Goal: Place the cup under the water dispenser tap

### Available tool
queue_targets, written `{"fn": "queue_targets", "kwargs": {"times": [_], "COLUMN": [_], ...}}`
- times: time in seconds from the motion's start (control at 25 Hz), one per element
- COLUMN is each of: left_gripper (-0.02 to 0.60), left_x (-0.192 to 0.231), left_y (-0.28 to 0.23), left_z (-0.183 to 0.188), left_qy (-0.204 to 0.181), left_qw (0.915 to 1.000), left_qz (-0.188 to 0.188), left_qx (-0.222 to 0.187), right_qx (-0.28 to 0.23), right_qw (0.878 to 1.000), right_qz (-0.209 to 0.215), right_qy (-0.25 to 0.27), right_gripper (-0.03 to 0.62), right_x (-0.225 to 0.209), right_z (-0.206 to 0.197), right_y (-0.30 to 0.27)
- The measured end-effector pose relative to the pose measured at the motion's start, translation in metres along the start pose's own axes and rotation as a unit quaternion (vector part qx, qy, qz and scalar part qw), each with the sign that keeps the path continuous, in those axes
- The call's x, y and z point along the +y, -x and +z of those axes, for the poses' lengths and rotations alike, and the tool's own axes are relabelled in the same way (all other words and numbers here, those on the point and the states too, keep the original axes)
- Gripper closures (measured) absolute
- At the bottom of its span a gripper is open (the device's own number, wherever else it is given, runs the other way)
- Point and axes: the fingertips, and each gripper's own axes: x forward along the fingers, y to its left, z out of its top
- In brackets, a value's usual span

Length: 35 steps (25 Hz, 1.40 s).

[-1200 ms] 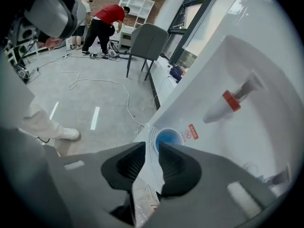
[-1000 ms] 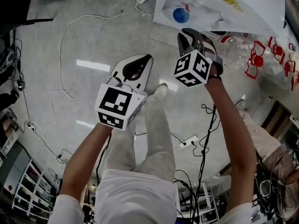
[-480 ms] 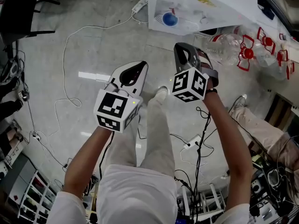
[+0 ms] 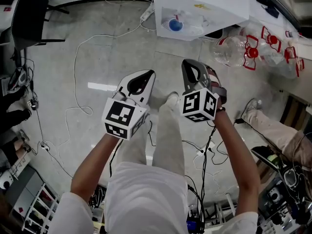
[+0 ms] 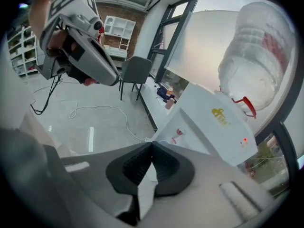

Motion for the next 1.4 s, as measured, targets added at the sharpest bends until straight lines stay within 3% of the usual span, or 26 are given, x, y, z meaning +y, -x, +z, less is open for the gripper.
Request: {"fn": "queue_targets", "kwargs": {"times": [0.4,0.84,1.4], "left_gripper": [0.580,0.580,0.580], "left_x": [-0.016,-0.047,-0.077], "left_y": [0.047,0.106,0.165], "left_z": [0.031,0.079,0.139], "left_qy": [-0.011,-0.022,-0.028], "left_qw": [0.9998,0.9989,0.9946], "left_qz": [0.010,0.010,0.013], "left_qx": [-0.010,-0.040,-0.099], "right_qx": [-0.044,-0.080,-0.134], "right_qw": [0.995,0.981,0.946], "right_qz": [-0.034,-0.088,-0.174], "right_qy": [-0.081,-0.153,-0.237], "right_gripper": [0.583,0.583,0.583], "right_x": [-0.017,-0.039,-0.067], "right_z": [0.044,0.074,0.090], "right_y": [0.083,0.182,0.289]}}
